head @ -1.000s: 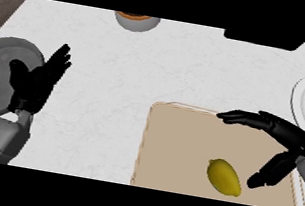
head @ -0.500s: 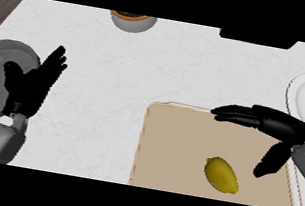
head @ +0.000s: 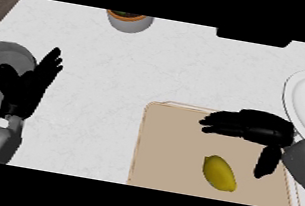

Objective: Pick the lemon from the tray and place it in the plate

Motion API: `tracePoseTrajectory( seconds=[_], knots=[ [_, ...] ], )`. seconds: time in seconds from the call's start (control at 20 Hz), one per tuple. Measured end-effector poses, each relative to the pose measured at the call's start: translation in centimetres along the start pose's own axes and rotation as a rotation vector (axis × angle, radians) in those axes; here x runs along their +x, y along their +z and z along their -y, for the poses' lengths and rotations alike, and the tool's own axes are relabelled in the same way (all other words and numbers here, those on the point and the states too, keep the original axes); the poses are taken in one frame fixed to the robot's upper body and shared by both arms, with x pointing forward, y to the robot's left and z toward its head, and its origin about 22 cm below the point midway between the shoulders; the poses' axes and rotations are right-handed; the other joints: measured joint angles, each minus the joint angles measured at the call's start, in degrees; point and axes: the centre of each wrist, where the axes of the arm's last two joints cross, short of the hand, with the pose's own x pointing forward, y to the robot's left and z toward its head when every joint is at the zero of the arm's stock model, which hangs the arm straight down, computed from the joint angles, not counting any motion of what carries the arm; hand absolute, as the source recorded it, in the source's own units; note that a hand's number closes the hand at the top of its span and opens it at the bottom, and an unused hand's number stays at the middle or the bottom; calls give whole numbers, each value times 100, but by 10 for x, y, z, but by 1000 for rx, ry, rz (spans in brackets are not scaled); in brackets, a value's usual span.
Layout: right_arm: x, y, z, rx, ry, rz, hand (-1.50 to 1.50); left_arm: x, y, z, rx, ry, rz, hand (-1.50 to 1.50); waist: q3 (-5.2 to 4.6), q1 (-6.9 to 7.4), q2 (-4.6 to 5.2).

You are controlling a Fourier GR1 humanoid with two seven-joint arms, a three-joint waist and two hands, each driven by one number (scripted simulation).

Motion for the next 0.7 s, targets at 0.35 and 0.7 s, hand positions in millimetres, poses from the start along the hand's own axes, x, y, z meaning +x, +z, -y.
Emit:
tracePoseTrajectory(
  seconds=[0.35,0.7],
  knots=[
    [5,-16,-12,109,88,-33,-150,0,-1,-4,6,-3,-3,0,-1,-29,-6],
    [14,-34,-18,170,114,-63,-150,1,1,-4,8,-2,-4,0,-1,-36,-8]
  ],
)
